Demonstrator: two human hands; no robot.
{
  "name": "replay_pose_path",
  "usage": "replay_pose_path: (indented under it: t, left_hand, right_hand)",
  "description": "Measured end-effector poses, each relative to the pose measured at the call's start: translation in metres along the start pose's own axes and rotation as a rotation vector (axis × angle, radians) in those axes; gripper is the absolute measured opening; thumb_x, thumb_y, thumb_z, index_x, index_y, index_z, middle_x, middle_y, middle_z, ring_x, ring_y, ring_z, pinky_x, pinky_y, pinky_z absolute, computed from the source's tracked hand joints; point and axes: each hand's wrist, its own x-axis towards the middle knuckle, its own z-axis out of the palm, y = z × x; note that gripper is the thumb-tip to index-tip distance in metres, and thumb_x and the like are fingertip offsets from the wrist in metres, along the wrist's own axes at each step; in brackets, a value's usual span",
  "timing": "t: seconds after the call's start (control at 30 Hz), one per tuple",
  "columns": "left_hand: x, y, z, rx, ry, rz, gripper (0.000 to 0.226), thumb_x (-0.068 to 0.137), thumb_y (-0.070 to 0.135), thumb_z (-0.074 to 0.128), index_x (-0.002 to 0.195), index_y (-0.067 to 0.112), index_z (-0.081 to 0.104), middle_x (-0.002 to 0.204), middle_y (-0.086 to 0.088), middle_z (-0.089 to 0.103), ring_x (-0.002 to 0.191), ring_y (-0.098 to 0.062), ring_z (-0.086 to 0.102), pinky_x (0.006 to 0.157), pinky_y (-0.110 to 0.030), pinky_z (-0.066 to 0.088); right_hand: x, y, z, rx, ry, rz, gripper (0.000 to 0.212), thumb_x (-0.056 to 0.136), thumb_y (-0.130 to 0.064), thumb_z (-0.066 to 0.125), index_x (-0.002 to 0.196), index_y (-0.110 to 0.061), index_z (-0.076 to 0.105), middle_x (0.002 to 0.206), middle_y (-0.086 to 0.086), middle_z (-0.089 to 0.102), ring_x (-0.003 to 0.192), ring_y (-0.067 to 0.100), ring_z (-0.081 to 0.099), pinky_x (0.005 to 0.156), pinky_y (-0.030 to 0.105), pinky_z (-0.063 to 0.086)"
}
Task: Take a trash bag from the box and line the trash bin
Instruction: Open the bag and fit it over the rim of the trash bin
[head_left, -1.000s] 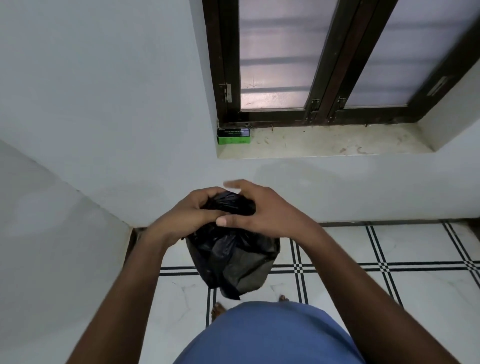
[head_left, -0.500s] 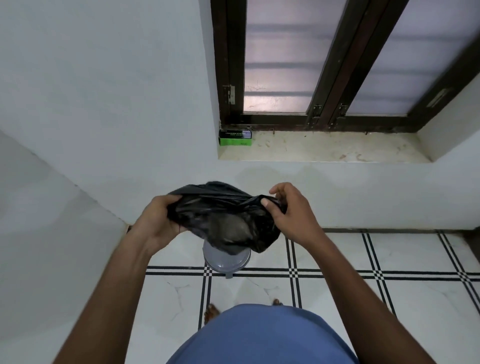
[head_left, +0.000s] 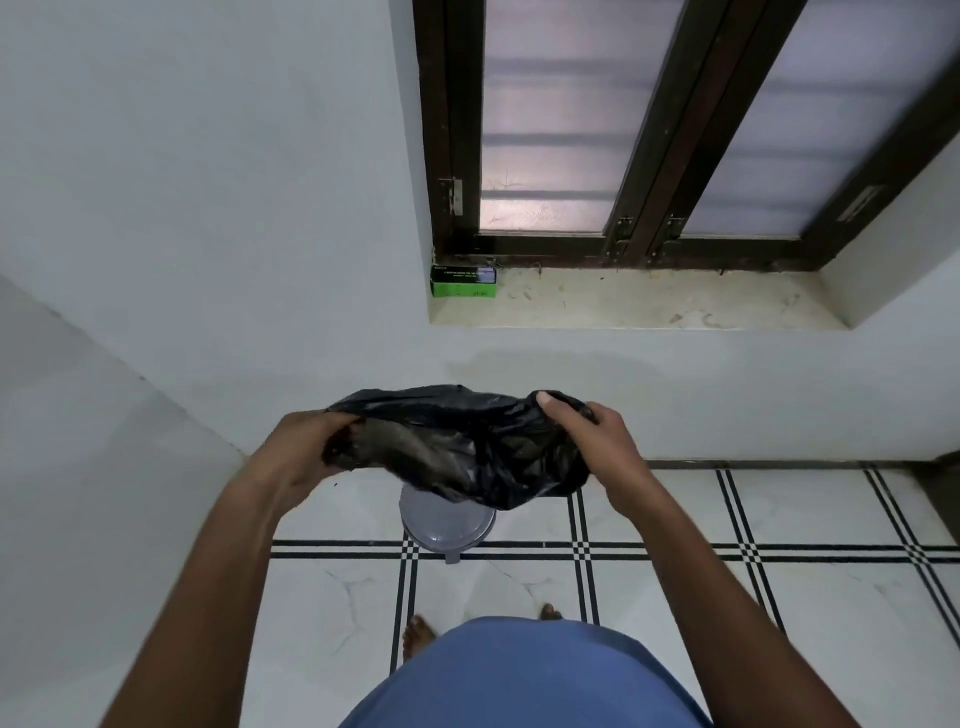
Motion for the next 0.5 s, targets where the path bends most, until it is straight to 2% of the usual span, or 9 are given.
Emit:
replay_pose_path:
  t: [0.07,0.1,0.13,0.2,0.27,0.33,0.4,0.47,0.5]
  left_hand:
    - [-0.003,-0.003,-0.010,-0.106,-0.265,-0.047,0.053,0.077,0.015,0.090,0.124,-0.005,0.076,0.129,-0.030,0.074,0.106,-0.034,0.075,0.094,-0.039,0.062]
    - [-0.006,-0.003,-0.013,-0.051,-0.353,-0.042,0.060,0.071,0.013,0.094,0.126,-0.002,0.077,0.130,-0.029,0.074,0.107,-0.034,0.076,0.092,-0.036,0.064]
    - [-0.008,-0.003,-0.016,0.039,-0.423,-0.036,0.059,0.072,0.012,0.092,0.128,0.000,0.077,0.130,-0.028,0.074,0.108,-0.035,0.076,0.090,-0.035,0.063]
    - [-0.011,-0.003,-0.020,0.211,-0.506,-0.043,0.055,0.079,0.019,0.089,0.130,0.003,0.076,0.127,-0.025,0.074,0.103,-0.038,0.070,0.081,-0.038,0.057]
    - [-0.012,-0.001,-0.020,0.154,-0.479,-0.076,0.052,0.084,0.030,0.084,0.129,0.005,0.077,0.122,-0.024,0.069,0.100,-0.036,0.062,0.077,-0.040,0.046]
    - [-0.014,0.003,-0.012,-0.021,-0.366,-0.141,0.038,0.092,0.031,0.076,0.120,0.007,0.082,0.124,-0.021,0.075,0.102,-0.035,0.071,0.091,-0.044,0.052]
    - [-0.012,0.002,-0.001,-0.015,-0.261,-0.163,0.034,0.099,0.030,0.071,0.117,0.004,0.083,0.121,-0.021,0.080,0.109,-0.039,0.076,0.105,-0.048,0.054]
    - [-0.008,-0.003,0.007,0.141,-0.224,-0.152,0.034,0.100,0.029,0.072,0.116,0.000,0.082,0.116,-0.022,0.081,0.116,-0.044,0.075,0.104,-0.046,0.055]
    - [-0.007,-0.004,0.009,0.246,-0.223,-0.161,0.031,0.100,0.029,0.074,0.111,0.001,0.083,0.111,-0.020,0.082,0.112,-0.043,0.077,0.098,-0.043,0.057]
  right_hand:
    - [-0.004,0.000,-0.005,0.365,-0.254,0.072,0.046,0.101,-0.041,0.079,0.129,-0.005,0.078,0.124,0.017,0.082,0.118,0.037,0.079,0.104,0.048,0.062]
    - [-0.004,0.001,-0.008,0.434,-0.268,0.069,0.041,0.102,-0.031,0.078,0.131,-0.002,0.077,0.126,0.022,0.080,0.121,0.042,0.077,0.103,0.048,0.062]
    - [-0.001,0.004,-0.009,0.395,-0.190,0.044,0.036,0.101,-0.024,0.080,0.129,-0.001,0.076,0.123,0.022,0.081,0.121,0.044,0.076,0.099,0.044,0.063]
    - [0.005,0.011,-0.012,-0.034,0.108,-0.057,0.032,0.099,-0.022,0.084,0.121,-0.005,0.068,0.108,0.010,0.079,0.108,0.039,0.077,0.079,0.033,0.060]
    - [0.006,0.015,-0.012,-0.562,0.275,-0.170,0.034,0.099,-0.028,0.079,0.116,-0.013,0.054,0.096,-0.001,0.069,0.093,0.030,0.071,0.069,0.035,0.050]
    - [0.004,0.011,-0.009,-0.581,0.149,-0.143,0.036,0.096,-0.035,0.076,0.118,-0.019,0.054,0.099,-0.004,0.068,0.091,0.021,0.069,0.075,0.036,0.050]
    - [0.000,0.002,-0.002,-0.262,-0.141,0.031,0.036,0.088,-0.037,0.077,0.117,-0.021,0.063,0.106,-0.003,0.073,0.095,0.018,0.071,0.080,0.035,0.052]
    - [-0.002,-0.002,0.004,-0.083,-0.398,0.124,0.029,0.081,-0.033,0.073,0.104,-0.016,0.067,0.097,0.001,0.069,0.088,0.020,0.067,0.078,0.035,0.049]
    - [-0.002,-0.002,0.007,-0.150,-0.450,0.114,0.022,0.083,-0.030,0.070,0.097,-0.014,0.066,0.091,0.002,0.064,0.083,0.020,0.062,0.074,0.035,0.047]
